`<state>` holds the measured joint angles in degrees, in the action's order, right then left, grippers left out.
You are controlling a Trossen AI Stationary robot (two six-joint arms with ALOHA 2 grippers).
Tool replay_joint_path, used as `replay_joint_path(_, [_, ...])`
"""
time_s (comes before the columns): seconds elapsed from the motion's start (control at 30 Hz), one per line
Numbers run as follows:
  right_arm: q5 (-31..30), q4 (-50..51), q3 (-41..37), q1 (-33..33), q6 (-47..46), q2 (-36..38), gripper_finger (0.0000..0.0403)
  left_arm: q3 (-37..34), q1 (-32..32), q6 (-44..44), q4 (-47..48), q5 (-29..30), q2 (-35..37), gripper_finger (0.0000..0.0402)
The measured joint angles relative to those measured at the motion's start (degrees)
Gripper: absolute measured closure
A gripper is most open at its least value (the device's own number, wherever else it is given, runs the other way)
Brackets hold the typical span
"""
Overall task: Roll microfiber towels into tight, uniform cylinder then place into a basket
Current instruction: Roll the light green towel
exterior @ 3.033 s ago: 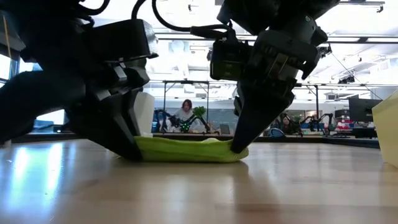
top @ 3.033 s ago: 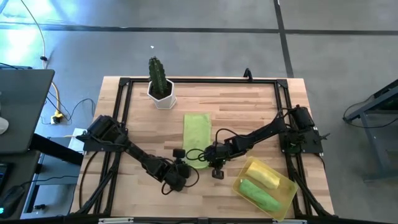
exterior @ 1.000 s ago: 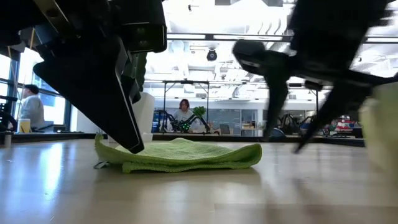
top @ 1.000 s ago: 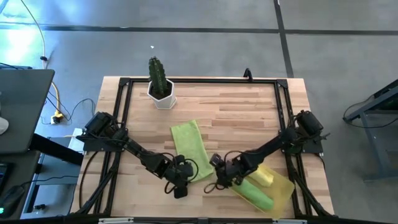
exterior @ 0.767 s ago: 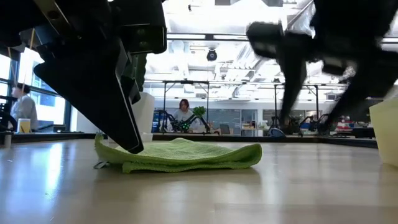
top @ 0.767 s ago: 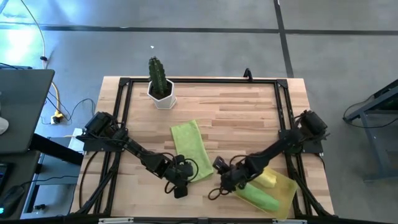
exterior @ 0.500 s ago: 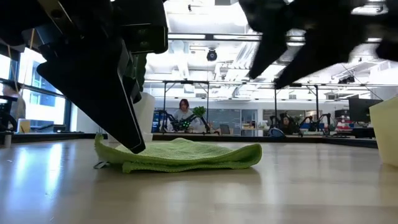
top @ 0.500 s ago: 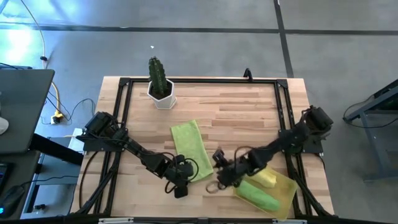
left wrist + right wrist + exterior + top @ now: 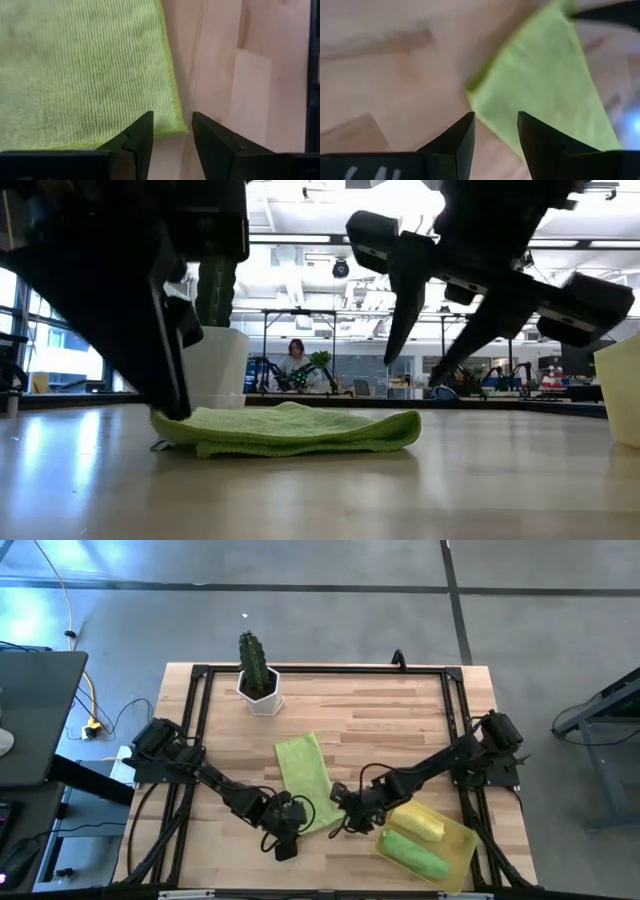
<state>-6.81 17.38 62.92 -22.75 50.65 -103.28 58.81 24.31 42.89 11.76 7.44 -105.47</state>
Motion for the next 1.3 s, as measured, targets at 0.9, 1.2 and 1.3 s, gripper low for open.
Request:
replay_joint_path(0.9, [5.7, -7.3, 0.0, 1.9, 4.6, -7.7, 0.0347, 0.0, 4.3, -4.5, 5.5, 10.8, 17.9, 0.0275])
replay_joint_path(1.2, [9.6, -7.3, 0.0, 2.5, -14.3, -7.5, 0.0398, 0.0, 4.4, -4.3, 7.7, 11.4, 17.9, 0.0275])
replay_joint_path(1.3, [13.4, -7.7, 0.0, 3.1, -19.6, -6.8, 0.04, 0.0, 4.4, -4.1, 9.3, 11.4, 17.7, 0.0275])
